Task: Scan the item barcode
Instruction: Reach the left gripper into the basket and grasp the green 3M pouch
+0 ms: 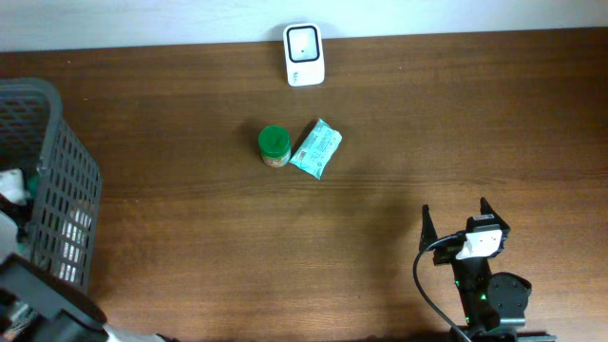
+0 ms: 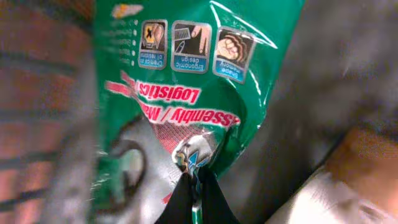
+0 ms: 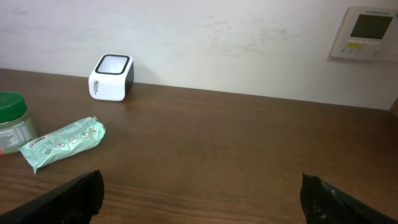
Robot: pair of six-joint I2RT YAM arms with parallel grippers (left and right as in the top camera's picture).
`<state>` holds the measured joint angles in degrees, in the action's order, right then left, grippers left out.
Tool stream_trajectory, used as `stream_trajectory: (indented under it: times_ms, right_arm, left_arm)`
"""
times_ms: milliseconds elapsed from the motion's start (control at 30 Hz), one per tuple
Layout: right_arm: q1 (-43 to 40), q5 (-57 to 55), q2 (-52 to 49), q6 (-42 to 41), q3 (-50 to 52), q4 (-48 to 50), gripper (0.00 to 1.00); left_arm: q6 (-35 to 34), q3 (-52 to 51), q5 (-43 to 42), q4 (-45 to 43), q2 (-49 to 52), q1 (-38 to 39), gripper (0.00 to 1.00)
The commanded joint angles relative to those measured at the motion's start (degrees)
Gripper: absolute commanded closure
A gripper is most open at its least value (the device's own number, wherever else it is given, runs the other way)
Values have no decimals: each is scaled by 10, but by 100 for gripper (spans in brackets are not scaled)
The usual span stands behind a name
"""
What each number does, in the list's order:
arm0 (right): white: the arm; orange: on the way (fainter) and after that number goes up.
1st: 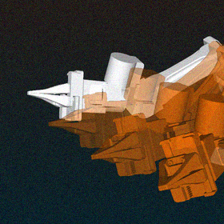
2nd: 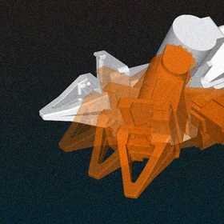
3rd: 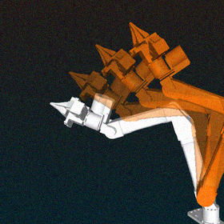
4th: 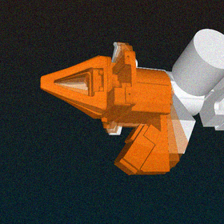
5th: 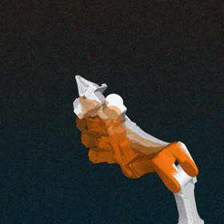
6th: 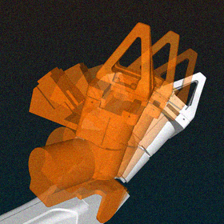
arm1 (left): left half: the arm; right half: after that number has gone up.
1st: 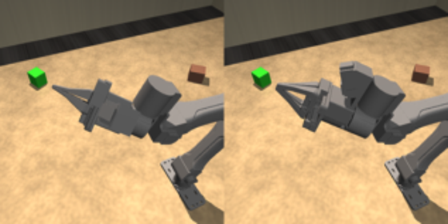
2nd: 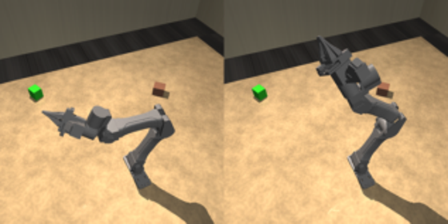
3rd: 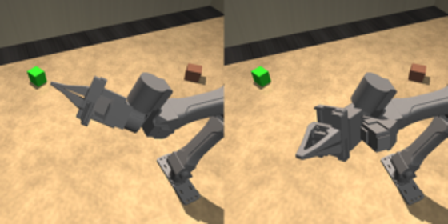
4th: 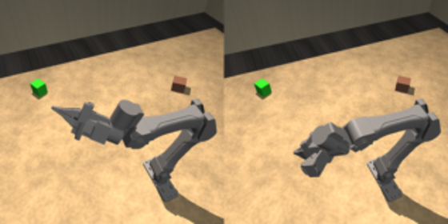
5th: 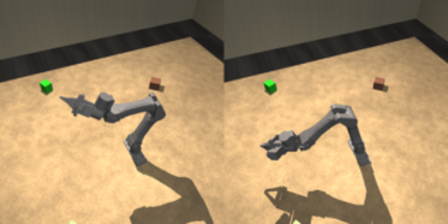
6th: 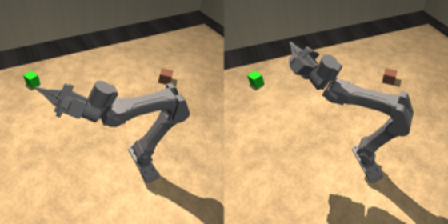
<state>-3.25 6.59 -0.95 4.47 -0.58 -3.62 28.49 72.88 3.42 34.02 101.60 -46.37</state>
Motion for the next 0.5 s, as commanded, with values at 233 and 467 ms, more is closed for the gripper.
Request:
stream_trajectory:
  times_ms: [233,467]
  right_arm:
    - [-2,7,3,-7,3,-3,2]
    - [-2,7,3,-7,3,-3,2]
  left_arm:
    - [-1,22,-11,-5,-66,3,100]
    - [-1,27,-11,-45,-125,16,100]
